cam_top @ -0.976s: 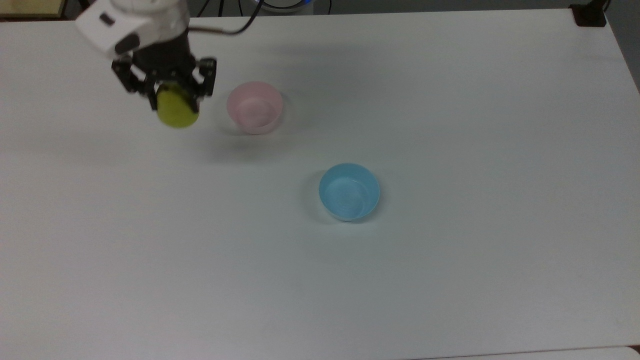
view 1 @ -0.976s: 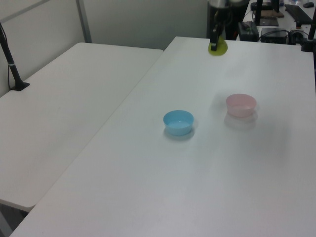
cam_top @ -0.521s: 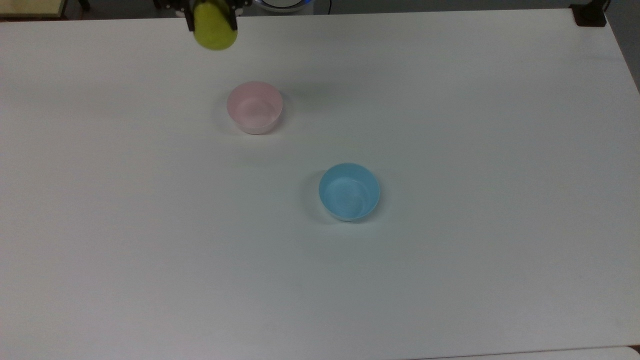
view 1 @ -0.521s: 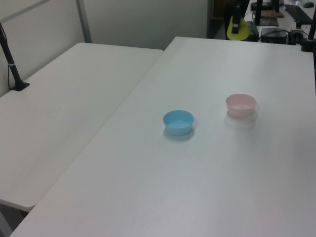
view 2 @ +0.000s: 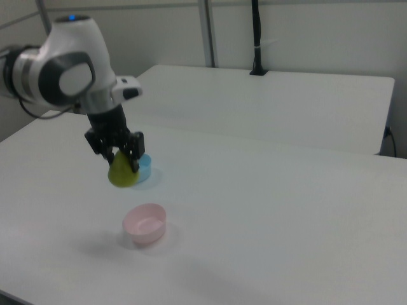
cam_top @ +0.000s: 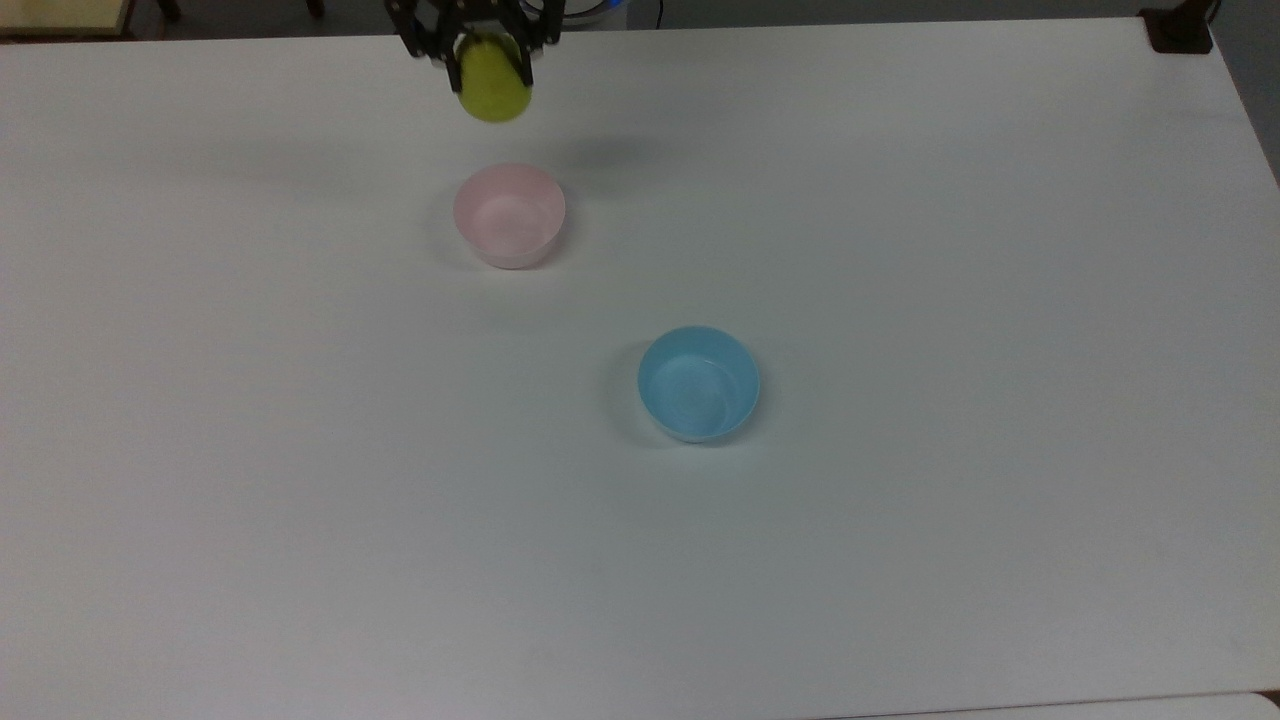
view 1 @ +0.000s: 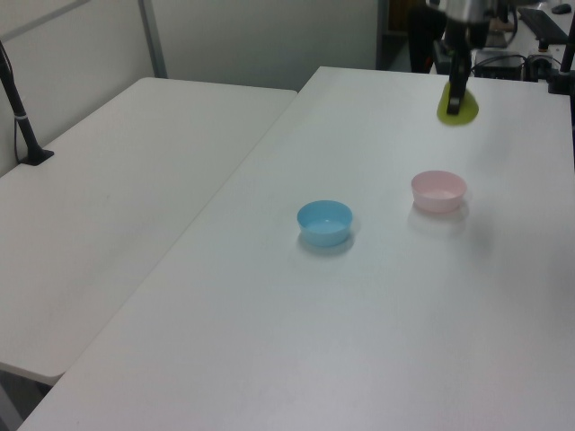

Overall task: Place the pear in the bowl
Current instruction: 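Lift the pear and carry it over the pink bowl, then lower the pear into the pink bowl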

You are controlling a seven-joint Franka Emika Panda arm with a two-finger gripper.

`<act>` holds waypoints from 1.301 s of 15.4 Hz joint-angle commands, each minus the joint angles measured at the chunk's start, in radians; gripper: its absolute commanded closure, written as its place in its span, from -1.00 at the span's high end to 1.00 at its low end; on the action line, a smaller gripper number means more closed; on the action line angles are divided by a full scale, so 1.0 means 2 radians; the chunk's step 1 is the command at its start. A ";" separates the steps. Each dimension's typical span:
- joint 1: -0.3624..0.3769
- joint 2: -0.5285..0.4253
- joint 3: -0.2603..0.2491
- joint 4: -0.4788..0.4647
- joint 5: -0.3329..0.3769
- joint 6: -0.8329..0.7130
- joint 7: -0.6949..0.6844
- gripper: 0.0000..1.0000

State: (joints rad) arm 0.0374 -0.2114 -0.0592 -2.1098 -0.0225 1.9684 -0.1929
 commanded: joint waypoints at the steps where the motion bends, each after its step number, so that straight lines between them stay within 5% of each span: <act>1: 0.007 -0.013 -0.003 -0.077 0.006 0.084 -0.012 -1.00; 9: 0.013 0.078 -0.003 -0.090 -0.001 0.200 -0.015 -1.00; 15: 0.013 0.107 -0.003 -0.090 -0.017 0.214 -0.015 -1.00; 16: 0.013 0.111 -0.003 -0.090 -0.020 0.212 -0.014 -0.88; 17: 0.011 0.111 -0.003 -0.089 -0.020 0.208 -0.014 -0.43; 19: 0.007 0.111 -0.003 -0.088 -0.020 0.205 -0.015 0.00; 20: 0.007 0.110 -0.003 -0.087 -0.020 0.200 -0.015 0.55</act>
State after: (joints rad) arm 0.0533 0.0141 -0.0581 -2.2892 -0.0513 2.3735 -0.2068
